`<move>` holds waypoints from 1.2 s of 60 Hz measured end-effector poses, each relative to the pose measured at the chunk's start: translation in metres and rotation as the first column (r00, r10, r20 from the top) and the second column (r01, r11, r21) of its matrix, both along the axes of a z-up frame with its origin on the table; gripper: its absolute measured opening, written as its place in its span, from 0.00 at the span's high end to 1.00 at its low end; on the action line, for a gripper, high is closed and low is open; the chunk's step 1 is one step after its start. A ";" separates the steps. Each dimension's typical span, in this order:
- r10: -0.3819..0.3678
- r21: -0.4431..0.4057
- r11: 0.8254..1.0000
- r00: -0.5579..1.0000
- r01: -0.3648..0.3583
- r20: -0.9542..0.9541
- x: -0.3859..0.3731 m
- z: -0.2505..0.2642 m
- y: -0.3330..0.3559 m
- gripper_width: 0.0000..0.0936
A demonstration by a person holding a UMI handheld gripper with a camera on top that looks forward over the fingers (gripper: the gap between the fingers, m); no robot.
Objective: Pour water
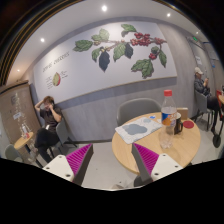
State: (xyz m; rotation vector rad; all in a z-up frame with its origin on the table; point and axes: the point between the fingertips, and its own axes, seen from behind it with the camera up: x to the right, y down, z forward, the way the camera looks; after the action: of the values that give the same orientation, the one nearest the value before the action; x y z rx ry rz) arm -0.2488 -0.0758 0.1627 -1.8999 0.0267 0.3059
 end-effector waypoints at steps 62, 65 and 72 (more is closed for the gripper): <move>-0.238 0.086 0.971 0.935 0.223 0.264 0.211 -0.026 0.174 0.23; -0.228 0.098 0.973 0.944 0.210 0.239 0.215 -0.032 0.179 0.43; -0.234 0.186 0.963 0.945 0.194 0.230 0.214 -0.025 0.186 0.59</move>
State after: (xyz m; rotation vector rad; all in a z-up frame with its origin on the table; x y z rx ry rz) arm -0.0351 0.1101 0.1380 -1.7434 0.0383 -0.0799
